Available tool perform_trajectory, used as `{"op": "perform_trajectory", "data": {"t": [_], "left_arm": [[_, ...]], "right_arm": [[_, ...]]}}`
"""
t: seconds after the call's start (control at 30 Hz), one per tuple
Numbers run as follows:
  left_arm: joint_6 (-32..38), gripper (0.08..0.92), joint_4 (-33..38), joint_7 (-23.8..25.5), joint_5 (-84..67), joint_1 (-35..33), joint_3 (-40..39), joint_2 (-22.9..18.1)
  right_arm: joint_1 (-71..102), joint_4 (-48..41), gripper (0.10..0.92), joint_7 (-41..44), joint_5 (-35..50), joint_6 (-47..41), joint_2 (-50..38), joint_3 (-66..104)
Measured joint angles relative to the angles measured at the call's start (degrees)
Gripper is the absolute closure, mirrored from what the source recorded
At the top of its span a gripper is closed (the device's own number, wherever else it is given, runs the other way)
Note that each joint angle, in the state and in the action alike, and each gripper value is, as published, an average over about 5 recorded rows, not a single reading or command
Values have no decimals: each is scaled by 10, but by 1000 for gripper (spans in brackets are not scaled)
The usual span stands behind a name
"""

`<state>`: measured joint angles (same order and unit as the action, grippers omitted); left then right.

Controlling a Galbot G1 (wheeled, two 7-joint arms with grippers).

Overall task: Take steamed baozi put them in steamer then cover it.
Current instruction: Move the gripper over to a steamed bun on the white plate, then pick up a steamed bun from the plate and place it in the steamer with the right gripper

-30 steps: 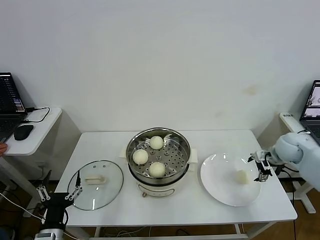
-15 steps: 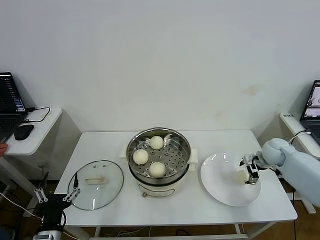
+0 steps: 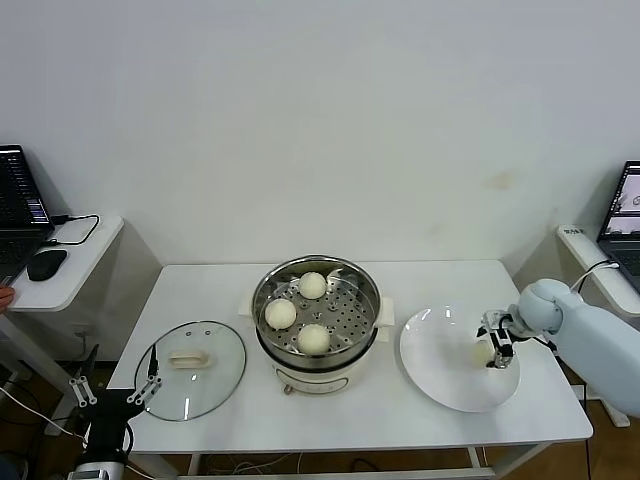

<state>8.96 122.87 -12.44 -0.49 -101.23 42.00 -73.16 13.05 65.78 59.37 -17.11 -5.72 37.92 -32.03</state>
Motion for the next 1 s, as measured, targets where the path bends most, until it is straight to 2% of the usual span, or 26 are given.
{"op": "perform_trajectory", "data": {"t": [0.3, 0.67, 1.0], "left_arm": [[0, 177, 1, 0, 1, 1, -1, 0], [0, 177, 4, 0, 1, 1, 1, 3], [-1, 177, 8, 1, 0, 5, -3, 9]], "right_arm": [[-6, -2, 499, 9, 0, 5, 1, -2], [-37, 16, 499, 29, 20, -2, -15, -26], [-141, 85, 495, 45, 103, -43, -62, -104]]}}
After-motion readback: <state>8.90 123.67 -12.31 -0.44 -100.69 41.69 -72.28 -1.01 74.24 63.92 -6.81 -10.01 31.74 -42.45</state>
